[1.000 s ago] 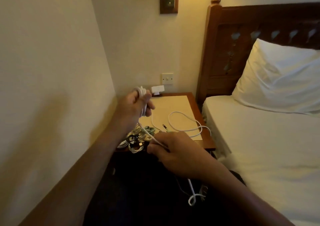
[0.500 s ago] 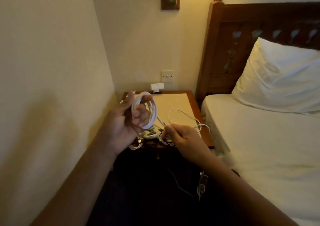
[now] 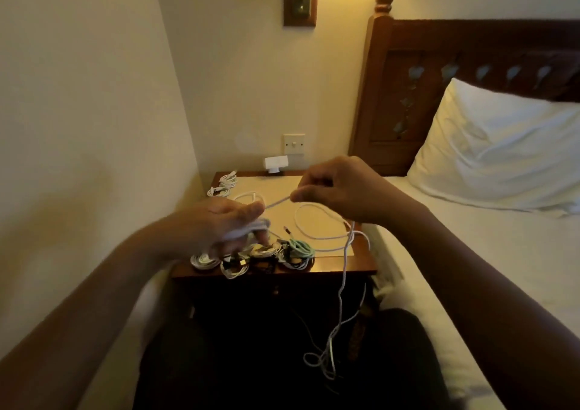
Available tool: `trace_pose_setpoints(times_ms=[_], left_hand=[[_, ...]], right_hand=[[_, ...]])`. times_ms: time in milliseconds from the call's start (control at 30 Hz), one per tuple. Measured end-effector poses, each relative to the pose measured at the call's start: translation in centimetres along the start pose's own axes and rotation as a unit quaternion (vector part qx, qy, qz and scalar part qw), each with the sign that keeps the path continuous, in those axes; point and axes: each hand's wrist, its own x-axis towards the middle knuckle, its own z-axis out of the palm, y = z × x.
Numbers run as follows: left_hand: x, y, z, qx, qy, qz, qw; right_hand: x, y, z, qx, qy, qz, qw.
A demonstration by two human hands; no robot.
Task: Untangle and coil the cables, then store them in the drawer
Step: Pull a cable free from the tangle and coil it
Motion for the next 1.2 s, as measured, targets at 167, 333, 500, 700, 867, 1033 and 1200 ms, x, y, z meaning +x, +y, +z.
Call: trace_pose_setpoints(times_ms=[167, 333, 500, 700, 867, 1033, 1200], left_hand=[[0.2, 1.8, -5.7, -0.165, 0.122, 0.097, 0.974], [1.0, -0.3, -9.0, -0.356, 0.253, 0.117, 0.892], [1.4, -4.2, -10.5, -0.493, 0.33, 0.158, 0.789], [2.6, -4.9, -8.1, -0.473, 0.328, 0.113, 0.81], [3.2, 1.8, -1.3, -0.354, 0.096, 0.048, 0.929], [3.6, 5.4, 2.0, -0.363, -0.01, 0.076, 0.929], [3.7, 4.5, -0.9, -0.4, 0.087, 0.192, 0.892]], right_hand=[[0.5, 5.1, -2.5, 0.056, 0.142, 0.013, 0.988], [-3.0, 14.0, -2.2, 0.007, 0.189, 0.171, 0.967], [-10.8, 21.8, 0.7, -0.056, 0.149, 0.33, 0.931], [-16.5, 23.9, 2.9, -0.051, 0.046, 0.425, 0.902], [-8.9, 15.5, 2.3, -0.061, -0.017, 0.3, 0.952], [-3.6, 1.6, 3.2, 0.22, -0.058, 0.043, 0.973], [-2.7, -1.9, 10.3, 0.25, -0.015, 0.062, 0.966]])
